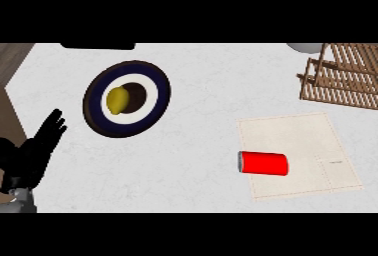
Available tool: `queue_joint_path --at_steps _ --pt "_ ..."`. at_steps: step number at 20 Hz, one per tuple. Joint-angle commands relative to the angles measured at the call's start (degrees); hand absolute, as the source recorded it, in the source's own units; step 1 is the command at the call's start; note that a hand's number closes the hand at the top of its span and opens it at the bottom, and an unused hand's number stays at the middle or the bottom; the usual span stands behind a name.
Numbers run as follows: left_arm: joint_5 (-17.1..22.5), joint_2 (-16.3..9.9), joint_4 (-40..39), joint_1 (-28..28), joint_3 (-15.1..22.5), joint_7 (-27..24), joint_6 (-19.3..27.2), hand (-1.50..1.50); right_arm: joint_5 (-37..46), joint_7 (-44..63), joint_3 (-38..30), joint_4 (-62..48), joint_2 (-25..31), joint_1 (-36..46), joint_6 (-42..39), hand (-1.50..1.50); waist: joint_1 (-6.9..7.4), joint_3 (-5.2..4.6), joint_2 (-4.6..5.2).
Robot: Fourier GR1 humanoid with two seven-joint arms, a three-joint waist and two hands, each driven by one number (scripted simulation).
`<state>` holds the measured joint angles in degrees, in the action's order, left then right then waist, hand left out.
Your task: Pick the croissant from the placemat and place it in the tiered shelf
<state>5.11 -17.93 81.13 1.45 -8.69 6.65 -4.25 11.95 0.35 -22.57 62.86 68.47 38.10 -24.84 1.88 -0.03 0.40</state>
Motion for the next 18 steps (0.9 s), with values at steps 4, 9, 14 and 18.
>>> queue_joint_path --at_steps 4,9,14,18 --pt "-1.8 -0.1 -2.8 1.9 -0.5 -1.9 0.3 0.00 8.7 -5.4 7.7 -13.2 -4.1 9.7 7.6 1.50 0.24 0.01 0.22" --pt "-1.1 0.8 1.7 -2.8 0.0 -0.6 -0.6 0.00 9.6 -7.0 7.8 -20.9 -5.8 14.5 6.9 1.50 -0.12 0.03 -0.09" --pt "-0.1 -0.2 0.3 0.9 -0.7 1.4 -1.7 0.00 15.1 -13.7 9.7 -32.9 -6.0 17.8 11.1 1.50 0.94 0.12 0.54" --pt "-1.1 0.9 2.3 -0.5 0.1 1.9 -0.4 0.00 15.6 -9.1 8.0 -38.7 -6.9 22.1 14.0 -1.50 1.08 0.13 0.43"
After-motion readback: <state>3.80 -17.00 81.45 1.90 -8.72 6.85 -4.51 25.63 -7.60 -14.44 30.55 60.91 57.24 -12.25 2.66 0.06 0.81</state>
